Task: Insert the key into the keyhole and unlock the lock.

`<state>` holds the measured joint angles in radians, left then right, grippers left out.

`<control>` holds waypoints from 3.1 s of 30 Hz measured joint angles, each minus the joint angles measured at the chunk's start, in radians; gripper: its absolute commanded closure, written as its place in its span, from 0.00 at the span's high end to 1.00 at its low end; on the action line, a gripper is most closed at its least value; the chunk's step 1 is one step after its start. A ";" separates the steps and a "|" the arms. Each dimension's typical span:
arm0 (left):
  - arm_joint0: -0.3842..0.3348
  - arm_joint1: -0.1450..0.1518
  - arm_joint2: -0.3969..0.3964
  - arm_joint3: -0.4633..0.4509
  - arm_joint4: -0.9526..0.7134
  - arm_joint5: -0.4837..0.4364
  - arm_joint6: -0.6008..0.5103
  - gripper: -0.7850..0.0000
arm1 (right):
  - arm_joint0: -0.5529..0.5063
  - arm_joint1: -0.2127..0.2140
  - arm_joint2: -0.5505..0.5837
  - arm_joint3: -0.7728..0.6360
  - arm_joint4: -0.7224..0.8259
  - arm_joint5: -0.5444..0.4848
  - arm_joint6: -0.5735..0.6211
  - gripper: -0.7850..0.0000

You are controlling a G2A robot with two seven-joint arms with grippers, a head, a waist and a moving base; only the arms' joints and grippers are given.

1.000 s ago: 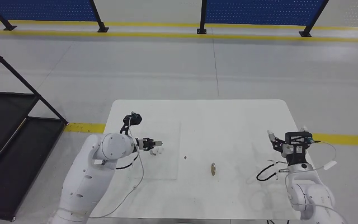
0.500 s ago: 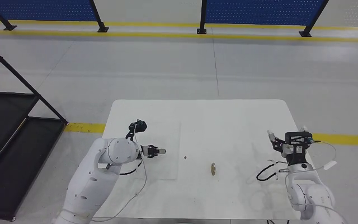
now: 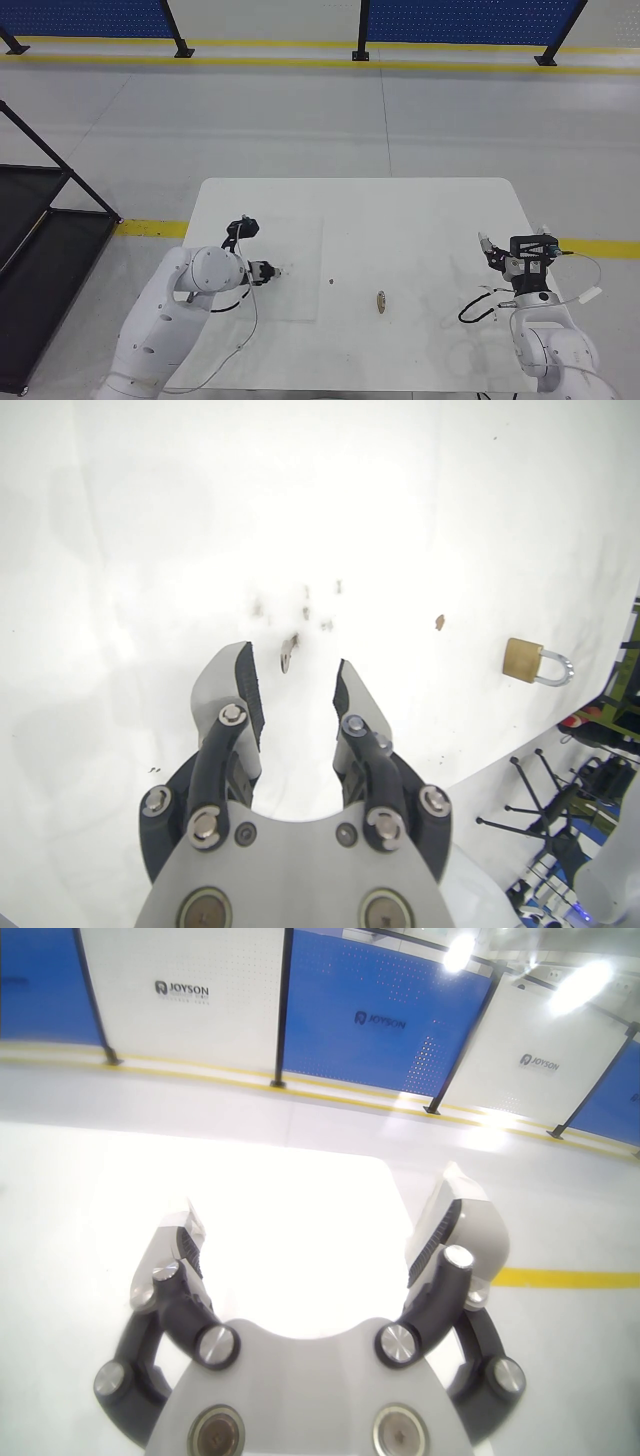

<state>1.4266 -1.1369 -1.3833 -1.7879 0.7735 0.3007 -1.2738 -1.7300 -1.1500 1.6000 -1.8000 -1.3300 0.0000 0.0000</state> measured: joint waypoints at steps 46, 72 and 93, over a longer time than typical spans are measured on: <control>-0.027 0.025 0.061 -0.033 0.061 -0.021 -0.003 0.00 | 0.000 0.000 0.000 0.000 0.000 0.000 0.000 1.00; 0.125 0.056 -0.297 0.162 -0.982 -0.671 -0.018 0.00 | 0.000 0.000 0.000 0.000 0.000 0.000 0.000 1.00; 0.055 0.070 -0.281 0.292 -1.201 -0.733 -0.115 0.00 | 0.000 0.000 0.000 0.000 0.000 0.000 0.000 1.00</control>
<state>1.4818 -1.0665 -1.6640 -1.4958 -0.4271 -0.4319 -1.3884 -1.7300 -1.1500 1.6000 -1.8000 -1.3300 0.0000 0.0000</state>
